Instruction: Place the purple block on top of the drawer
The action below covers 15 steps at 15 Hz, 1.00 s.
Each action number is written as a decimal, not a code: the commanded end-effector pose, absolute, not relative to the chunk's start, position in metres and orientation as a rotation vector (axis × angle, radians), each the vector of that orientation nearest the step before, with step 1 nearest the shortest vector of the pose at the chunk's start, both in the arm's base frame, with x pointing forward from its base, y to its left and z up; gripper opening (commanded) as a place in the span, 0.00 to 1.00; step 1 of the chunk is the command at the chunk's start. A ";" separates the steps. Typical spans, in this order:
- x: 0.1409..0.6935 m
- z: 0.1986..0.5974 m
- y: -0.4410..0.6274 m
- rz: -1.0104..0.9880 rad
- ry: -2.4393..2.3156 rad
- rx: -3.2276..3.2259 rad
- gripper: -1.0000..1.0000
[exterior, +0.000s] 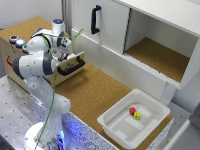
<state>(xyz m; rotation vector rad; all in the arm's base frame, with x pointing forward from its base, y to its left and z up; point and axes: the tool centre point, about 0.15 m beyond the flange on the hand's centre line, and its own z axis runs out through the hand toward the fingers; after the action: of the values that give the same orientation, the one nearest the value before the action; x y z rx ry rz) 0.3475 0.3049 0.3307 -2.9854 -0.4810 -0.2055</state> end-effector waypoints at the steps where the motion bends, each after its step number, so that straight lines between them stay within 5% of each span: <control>1: 0.354 0.311 0.307 -0.176 -0.487 -2.989 0.00; 10: 0.349 0.340 0.314 -0.265 -0.494 -2.993 0.00; 15: 0.357 0.424 0.336 -0.464 -0.618 -2.923 0.00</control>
<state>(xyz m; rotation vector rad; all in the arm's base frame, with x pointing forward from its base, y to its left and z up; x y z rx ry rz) 0.3583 0.3175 0.3540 -2.9492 -0.5053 -0.3091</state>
